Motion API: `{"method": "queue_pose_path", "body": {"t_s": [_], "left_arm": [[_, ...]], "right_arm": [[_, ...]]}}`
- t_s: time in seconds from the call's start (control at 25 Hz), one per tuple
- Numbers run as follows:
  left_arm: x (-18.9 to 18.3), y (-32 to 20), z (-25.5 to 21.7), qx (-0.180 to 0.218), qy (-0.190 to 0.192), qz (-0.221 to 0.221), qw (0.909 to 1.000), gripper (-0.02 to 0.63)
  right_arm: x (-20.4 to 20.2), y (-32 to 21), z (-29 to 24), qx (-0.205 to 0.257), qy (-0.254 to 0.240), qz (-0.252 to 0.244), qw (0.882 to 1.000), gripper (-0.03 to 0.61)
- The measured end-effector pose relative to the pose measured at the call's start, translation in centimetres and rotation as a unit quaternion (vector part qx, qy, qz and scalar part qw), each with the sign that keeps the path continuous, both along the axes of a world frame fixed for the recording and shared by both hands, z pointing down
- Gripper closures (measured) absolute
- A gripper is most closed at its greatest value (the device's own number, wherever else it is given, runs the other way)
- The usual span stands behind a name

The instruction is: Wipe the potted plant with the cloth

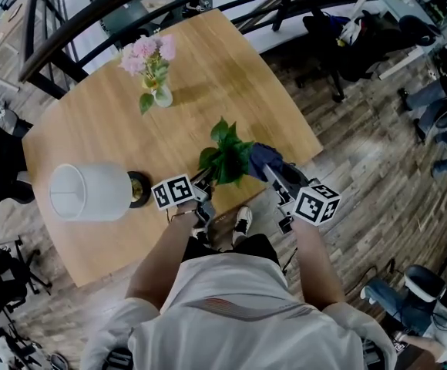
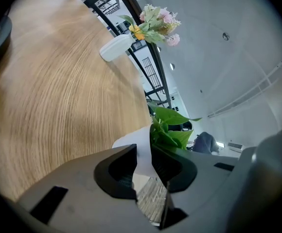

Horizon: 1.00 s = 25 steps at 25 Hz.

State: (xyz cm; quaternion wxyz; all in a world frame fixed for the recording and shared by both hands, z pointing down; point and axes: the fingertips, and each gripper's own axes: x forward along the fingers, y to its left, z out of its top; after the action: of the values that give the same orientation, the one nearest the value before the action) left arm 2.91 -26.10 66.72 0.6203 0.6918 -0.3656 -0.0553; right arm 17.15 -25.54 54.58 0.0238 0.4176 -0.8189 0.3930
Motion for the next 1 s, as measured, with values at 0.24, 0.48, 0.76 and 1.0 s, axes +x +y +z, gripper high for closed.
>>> {"method": "queue_pose_path", "body": {"t_s": [0.24, 0.48, 0.76, 1.0], "left_arm": [[0.1, -0.1, 0.0, 0.0, -0.001, -0.002, 1.0, 0.518], [0.0, -0.1, 0.0, 0.001, -0.002, -0.001, 1.0, 0.518], [0.0, -0.3, 0.1, 0.0, -0.002, 0.002, 1.0, 0.518], [0.1, -0.3, -0.1, 0.001, -0.005, 0.005, 1.0, 0.52]], "right_arm": [[-0.2, -2.3, 5.6, -0.071, 0.014, 0.004, 0.997, 0.43], [4.8, -1.5, 8.1, -0.096, 0.043, 0.051, 0.993, 0.43], [5.8, -3.4, 4.6, -0.041, 0.082, 0.065, 0.994, 0.43], [-2.9, -5.2, -2.6, 0.03, 0.033, -0.051, 0.998, 0.43]]}}
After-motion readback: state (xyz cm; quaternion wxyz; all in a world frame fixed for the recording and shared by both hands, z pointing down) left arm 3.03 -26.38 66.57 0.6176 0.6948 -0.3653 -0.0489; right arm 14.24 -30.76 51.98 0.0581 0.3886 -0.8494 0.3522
